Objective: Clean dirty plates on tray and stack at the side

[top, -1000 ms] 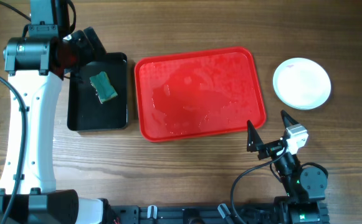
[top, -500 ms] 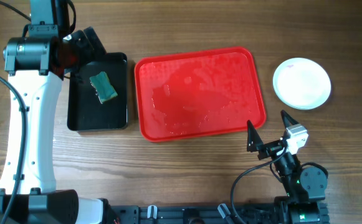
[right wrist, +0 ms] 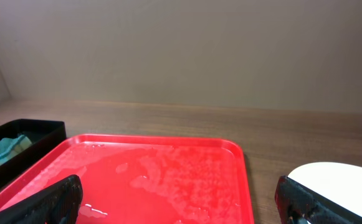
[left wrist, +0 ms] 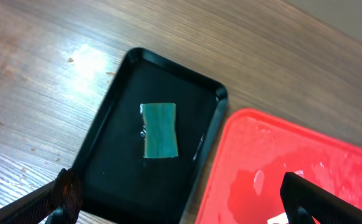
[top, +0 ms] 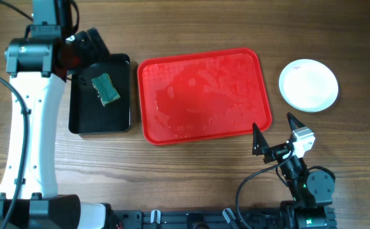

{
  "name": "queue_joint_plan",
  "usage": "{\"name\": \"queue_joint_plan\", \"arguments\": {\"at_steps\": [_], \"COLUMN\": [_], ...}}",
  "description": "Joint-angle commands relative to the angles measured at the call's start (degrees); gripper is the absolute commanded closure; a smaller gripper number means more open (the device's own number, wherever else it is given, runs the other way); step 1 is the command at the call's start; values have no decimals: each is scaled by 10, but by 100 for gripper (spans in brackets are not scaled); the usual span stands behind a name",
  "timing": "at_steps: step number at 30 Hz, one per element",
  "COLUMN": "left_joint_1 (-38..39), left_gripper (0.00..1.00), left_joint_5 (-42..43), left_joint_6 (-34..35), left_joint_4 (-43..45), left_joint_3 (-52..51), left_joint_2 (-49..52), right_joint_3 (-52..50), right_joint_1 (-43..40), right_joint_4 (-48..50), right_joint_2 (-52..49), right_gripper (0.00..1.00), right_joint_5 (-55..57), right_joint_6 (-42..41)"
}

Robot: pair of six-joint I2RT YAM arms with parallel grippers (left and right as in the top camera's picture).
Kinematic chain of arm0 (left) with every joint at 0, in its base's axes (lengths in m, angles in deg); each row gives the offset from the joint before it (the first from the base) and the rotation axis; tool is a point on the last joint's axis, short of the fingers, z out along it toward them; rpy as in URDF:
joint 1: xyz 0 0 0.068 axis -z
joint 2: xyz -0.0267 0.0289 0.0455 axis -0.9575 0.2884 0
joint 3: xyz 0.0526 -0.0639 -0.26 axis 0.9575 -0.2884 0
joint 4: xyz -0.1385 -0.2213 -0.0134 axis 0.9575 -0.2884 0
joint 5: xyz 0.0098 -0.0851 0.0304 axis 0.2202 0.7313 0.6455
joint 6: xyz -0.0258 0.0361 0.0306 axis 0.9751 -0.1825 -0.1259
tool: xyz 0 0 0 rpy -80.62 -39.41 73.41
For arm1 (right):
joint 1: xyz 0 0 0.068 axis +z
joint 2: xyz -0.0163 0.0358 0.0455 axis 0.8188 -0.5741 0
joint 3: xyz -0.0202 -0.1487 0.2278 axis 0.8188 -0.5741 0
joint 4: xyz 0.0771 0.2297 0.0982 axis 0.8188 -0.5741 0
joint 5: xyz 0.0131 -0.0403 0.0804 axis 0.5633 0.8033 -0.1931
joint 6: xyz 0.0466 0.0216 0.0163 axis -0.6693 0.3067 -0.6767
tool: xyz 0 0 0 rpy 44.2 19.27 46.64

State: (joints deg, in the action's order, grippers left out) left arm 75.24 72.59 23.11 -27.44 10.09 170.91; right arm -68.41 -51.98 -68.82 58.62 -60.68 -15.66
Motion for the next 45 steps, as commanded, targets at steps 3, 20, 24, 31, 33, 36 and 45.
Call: {"name": "queue_joint_plan", "arguments": {"at_steps": [3,20,24,31,33,36,45], "left_joint_1": [93,-9,-30,-32,-31,-31,-31], "left_gripper": [0,0,0,0,0,0,0], "left_joint_5": [-95,150,150,161,160,158,154], "left_joint_6": [-26,-26,-43,-96,-100,-101,-116], "left_joint_4": [-2,480,499,613,631,634,704], "left_joint_3": [-5,-561,-678,-842,-885,-912,-972], "left_joint_2": [-101,-532,-642,-806,-844,-868,-908], "right_joint_3": [-1,-1,-1,-1,-1,-1,-1], "right_joint_1": [4,4,4,4,4,4,4], "right_joint_4": [2,2,2,2,2,2,2], "right_joint_2": [8,8,8,8,8,8,8], "right_gripper": [0,0,0,0,0,1,0], "right_joint_5": [6,6,6,6,6,6,6], "right_joint_6": [7,7,7,7,7,6,7]}}
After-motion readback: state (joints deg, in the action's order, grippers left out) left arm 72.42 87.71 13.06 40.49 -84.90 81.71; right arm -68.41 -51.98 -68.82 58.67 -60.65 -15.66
